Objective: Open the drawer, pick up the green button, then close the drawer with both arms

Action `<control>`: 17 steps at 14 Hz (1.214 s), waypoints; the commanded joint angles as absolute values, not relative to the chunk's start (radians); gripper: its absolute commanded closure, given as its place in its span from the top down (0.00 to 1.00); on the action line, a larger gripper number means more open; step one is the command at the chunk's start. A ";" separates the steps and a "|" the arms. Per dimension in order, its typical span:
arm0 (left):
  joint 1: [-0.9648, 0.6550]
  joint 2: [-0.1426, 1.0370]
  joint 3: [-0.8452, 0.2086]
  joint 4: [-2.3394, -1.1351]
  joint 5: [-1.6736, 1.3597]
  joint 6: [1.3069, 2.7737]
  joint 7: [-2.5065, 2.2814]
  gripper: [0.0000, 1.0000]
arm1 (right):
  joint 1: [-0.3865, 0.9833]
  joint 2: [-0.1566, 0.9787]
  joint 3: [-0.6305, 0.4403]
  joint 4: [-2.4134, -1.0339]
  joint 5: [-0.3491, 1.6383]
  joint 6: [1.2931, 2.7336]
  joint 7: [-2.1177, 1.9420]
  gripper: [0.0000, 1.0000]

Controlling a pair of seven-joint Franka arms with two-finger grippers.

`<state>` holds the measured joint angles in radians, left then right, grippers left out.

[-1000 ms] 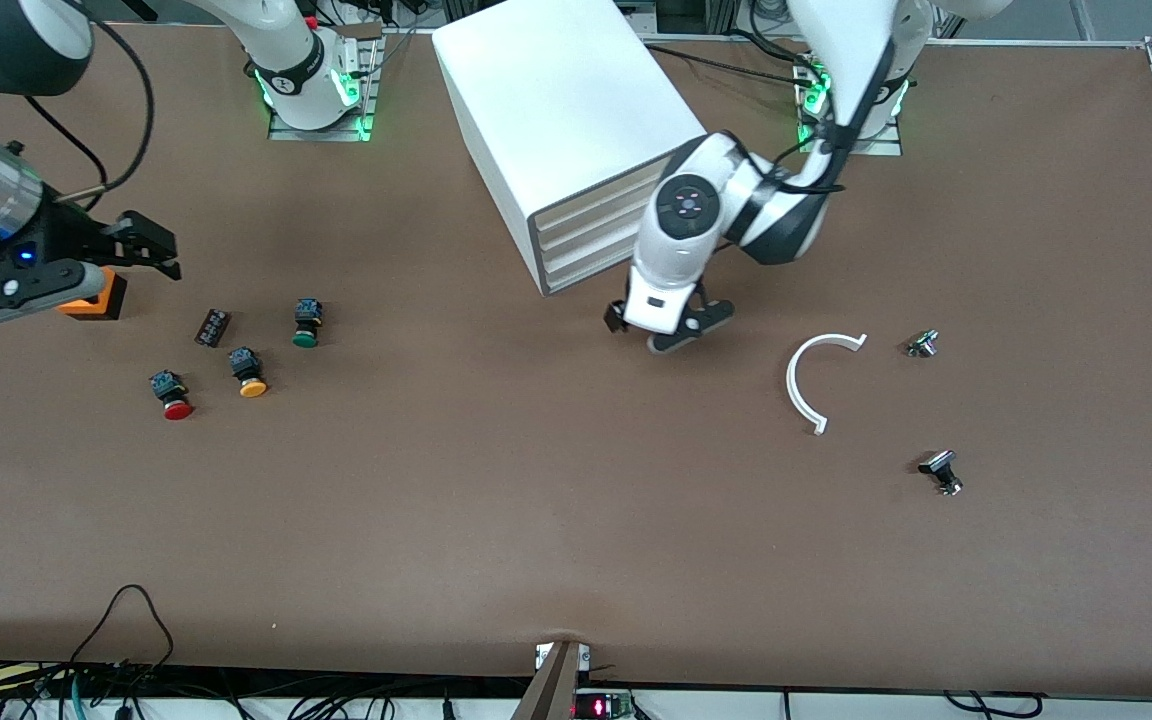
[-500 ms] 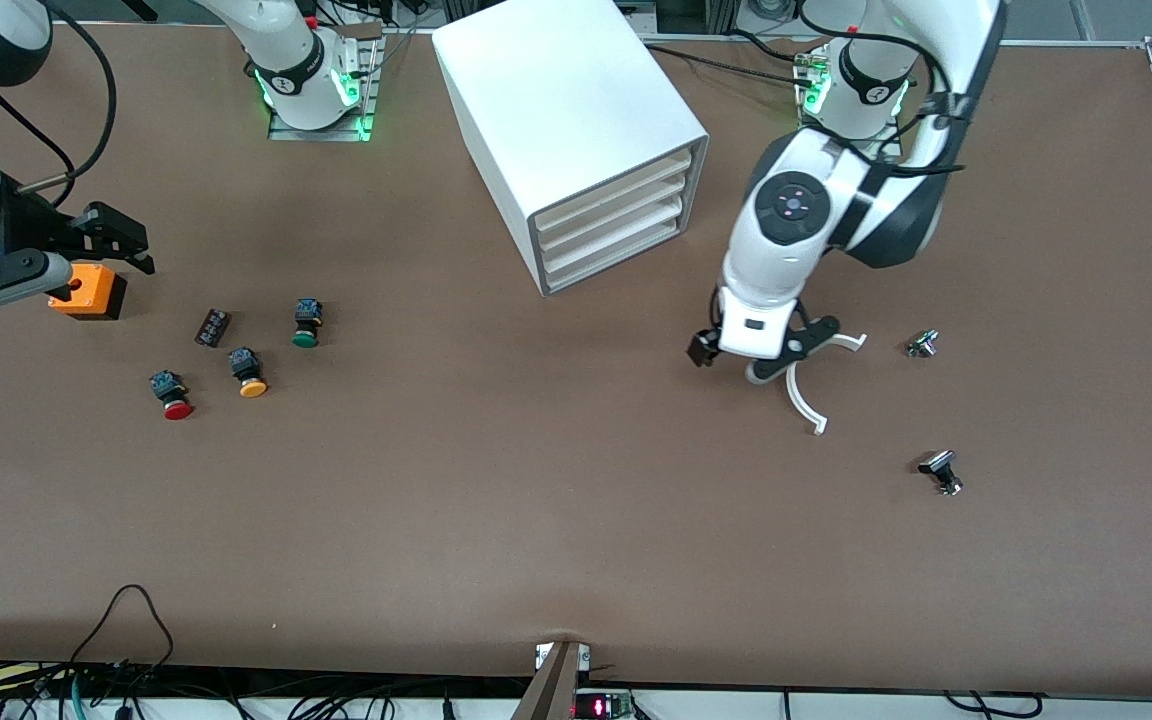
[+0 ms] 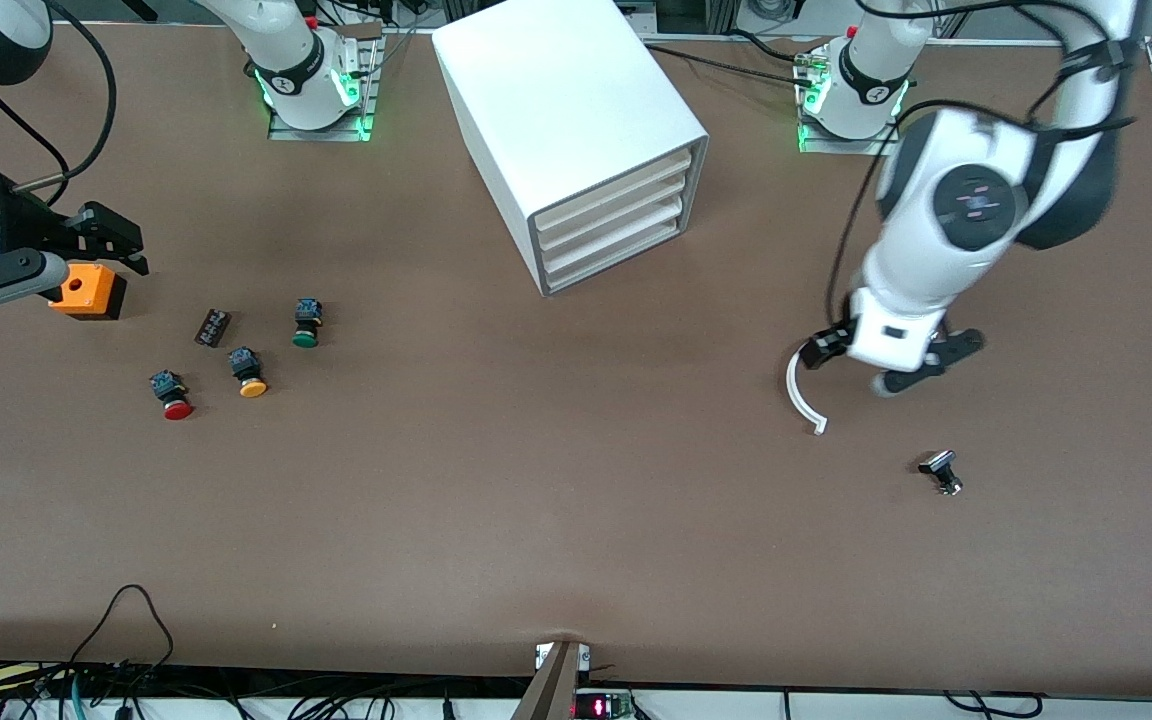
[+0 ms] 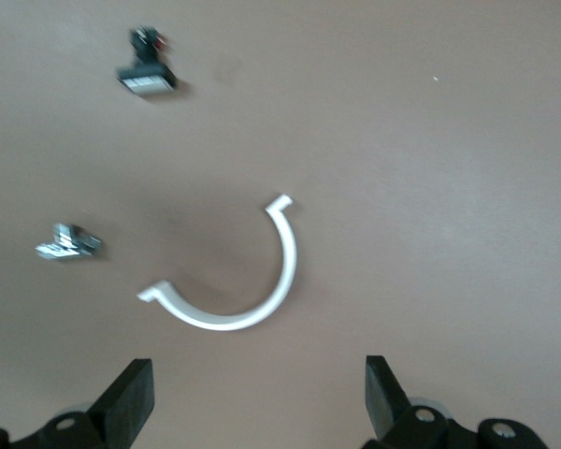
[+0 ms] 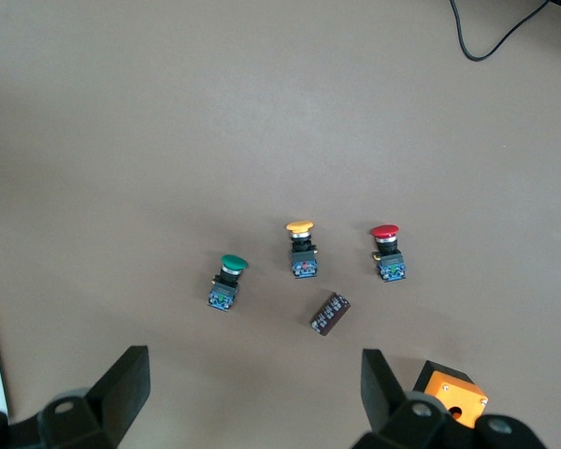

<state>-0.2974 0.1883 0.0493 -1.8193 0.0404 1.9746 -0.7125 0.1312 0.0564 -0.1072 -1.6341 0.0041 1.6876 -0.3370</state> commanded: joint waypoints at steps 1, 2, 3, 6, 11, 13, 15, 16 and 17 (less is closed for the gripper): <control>-0.230 0.156 0.032 -1.758 0.061 1.864 -0.556 0.99 | 0.117 0.066 -0.089 -1.606 -0.017 1.674 -0.333 1.00; -0.209 0.156 0.031 -1.725 0.058 1.814 -0.499 0.99 | 0.115 0.067 -0.089 -1.605 -0.015 1.672 -0.334 1.00; -0.183 0.156 0.028 -1.686 0.048 1.769 -0.441 0.99 | 0.117 0.067 -0.089 -1.605 -0.017 1.667 -0.334 1.00; -0.079 0.150 -0.032 -1.605 0.029 1.668 -0.301 0.99 | 0.115 0.064 -0.091 -1.572 -0.025 1.661 -0.337 0.99; 0.010 0.058 -0.075 -1.595 -0.023 1.576 -0.120 0.99 | 0.112 0.083 -0.092 -1.568 -0.018 1.684 -0.325 1.00; 0.044 0.048 -0.107 -1.592 -0.021 1.572 -0.052 0.99 | 0.115 0.083 -0.089 -1.568 -0.017 1.684 -0.325 1.00; 0.046 0.048 -0.109 -1.578 -0.023 1.572 -0.046 0.99 | 0.115 0.078 -0.089 -1.568 -0.017 1.684 -0.327 1.00; 0.046 0.048 -0.109 -1.578 -0.020 1.572 -0.045 0.99 | 0.115 0.078 -0.090 -1.568 -0.015 1.681 -0.334 1.00; 0.046 0.049 -0.109 -1.578 -0.020 1.571 -0.046 0.99 | 0.114 0.077 -0.089 -1.568 -0.014 1.683 -0.333 0.99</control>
